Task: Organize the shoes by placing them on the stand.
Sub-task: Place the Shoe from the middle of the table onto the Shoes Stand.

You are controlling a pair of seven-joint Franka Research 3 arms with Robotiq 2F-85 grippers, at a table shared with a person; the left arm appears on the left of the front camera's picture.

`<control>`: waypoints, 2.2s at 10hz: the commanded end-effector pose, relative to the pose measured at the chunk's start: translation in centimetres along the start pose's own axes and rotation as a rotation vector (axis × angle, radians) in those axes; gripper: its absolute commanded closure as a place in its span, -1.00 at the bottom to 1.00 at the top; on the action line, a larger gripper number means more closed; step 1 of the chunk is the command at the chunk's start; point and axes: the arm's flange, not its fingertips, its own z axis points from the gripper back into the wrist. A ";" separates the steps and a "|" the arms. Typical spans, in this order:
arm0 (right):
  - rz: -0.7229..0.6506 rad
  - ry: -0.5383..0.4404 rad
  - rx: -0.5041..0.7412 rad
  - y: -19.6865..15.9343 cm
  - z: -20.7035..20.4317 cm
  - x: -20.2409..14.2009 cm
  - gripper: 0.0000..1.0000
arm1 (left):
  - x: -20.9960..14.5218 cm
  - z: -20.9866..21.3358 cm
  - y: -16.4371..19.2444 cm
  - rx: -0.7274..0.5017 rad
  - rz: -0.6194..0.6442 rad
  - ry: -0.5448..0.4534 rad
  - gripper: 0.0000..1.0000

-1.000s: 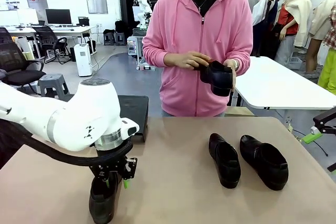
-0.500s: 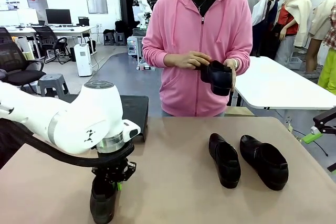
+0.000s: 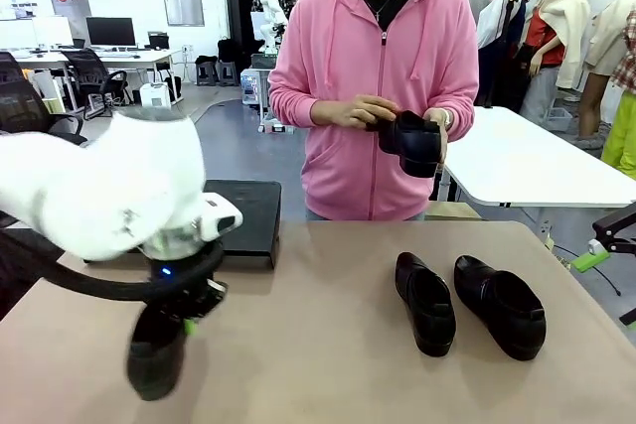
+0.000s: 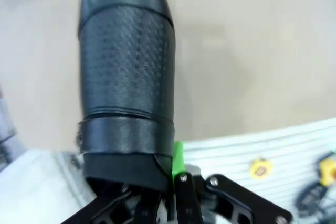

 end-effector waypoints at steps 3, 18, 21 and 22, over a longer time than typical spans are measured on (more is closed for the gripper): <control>-0.004 0.008 -0.019 0.0 0.6 -0.1 -1.00 | -4.3 6.9 10.9 0.297 0.118 -0.144 1.00; -0.004 0.008 -0.019 0.0 0.6 -0.1 -1.00 | 22.6 0.1 22.5 0.044 -0.075 -0.404 1.00; -0.004 0.008 -0.019 0.0 0.6 -0.1 -1.00 | 25.8 -3.6 23.2 0.086 0.054 -0.491 1.00; -0.004 0.008 -0.019 0.0 0.6 -0.1 -1.00 | 26.2 -4.2 23.5 0.138 0.089 -0.504 1.00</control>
